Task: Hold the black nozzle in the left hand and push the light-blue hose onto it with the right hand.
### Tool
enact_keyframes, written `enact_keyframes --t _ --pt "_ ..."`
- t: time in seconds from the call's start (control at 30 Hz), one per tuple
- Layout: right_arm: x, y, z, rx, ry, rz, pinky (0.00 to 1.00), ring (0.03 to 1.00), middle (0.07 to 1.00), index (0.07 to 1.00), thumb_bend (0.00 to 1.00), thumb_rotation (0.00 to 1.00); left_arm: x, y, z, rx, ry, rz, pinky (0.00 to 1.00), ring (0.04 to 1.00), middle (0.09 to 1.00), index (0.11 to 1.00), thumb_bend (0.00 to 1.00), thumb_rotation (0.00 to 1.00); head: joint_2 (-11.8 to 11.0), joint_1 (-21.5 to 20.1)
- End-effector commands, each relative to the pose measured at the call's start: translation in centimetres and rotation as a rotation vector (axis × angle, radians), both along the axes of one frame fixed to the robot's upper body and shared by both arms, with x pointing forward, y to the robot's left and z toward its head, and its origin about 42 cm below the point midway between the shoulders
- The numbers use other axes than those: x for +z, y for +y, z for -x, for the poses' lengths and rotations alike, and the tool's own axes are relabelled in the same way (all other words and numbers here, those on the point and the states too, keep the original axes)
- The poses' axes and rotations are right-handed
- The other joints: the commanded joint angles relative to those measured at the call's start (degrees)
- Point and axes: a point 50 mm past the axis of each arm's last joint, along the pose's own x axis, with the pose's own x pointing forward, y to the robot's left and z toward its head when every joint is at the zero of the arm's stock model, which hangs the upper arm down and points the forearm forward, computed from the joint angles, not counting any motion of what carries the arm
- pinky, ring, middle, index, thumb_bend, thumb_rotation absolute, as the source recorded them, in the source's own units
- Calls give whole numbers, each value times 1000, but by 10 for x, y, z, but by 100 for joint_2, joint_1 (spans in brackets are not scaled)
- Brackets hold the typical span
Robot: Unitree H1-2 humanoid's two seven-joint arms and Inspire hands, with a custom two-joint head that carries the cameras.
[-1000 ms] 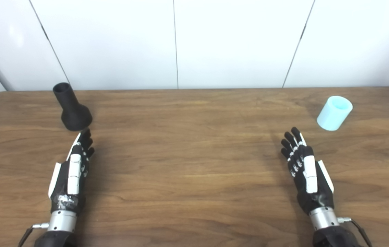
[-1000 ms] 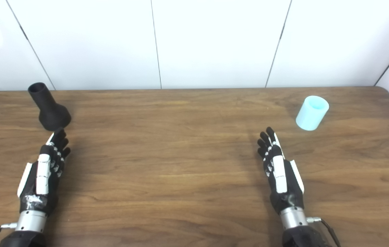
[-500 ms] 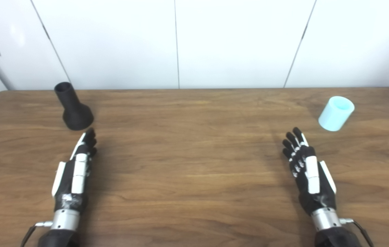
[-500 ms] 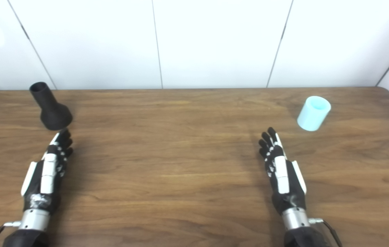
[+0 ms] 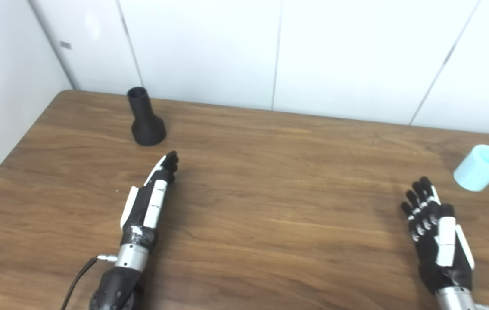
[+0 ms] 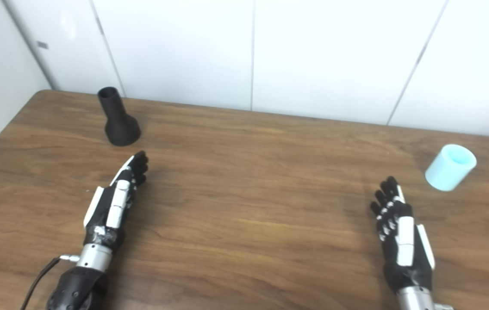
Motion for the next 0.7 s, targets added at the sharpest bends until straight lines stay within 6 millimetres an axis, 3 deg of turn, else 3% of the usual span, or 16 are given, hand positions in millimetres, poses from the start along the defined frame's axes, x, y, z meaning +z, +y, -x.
enact_keyframes --t 0.0,0.13,0.33,0.67 --pt "-31 -11 18 -5 91 3 1000 997 1000 1000 522 1000 -25 -15 12 3 62 27 956 957 946 928 437 910 -43 38" --pt "-31 -13 18 -7 101 -2 1000 987 997 1000 610 998 -28 -19 13 12 70 30 941 952 941 926 397 914 -290 129" --pt "-36 -16 18 -17 115 -14 994 966 969 988 636 981 -36 -26 16 19 96 33 959 956 947 929 440 915 -656 354" --pt "-36 -17 14 -8 105 -9 1000 961 968 988 694 993 -40 -30 12 28 110 38 994 970 952 933 486 906 -593 362"
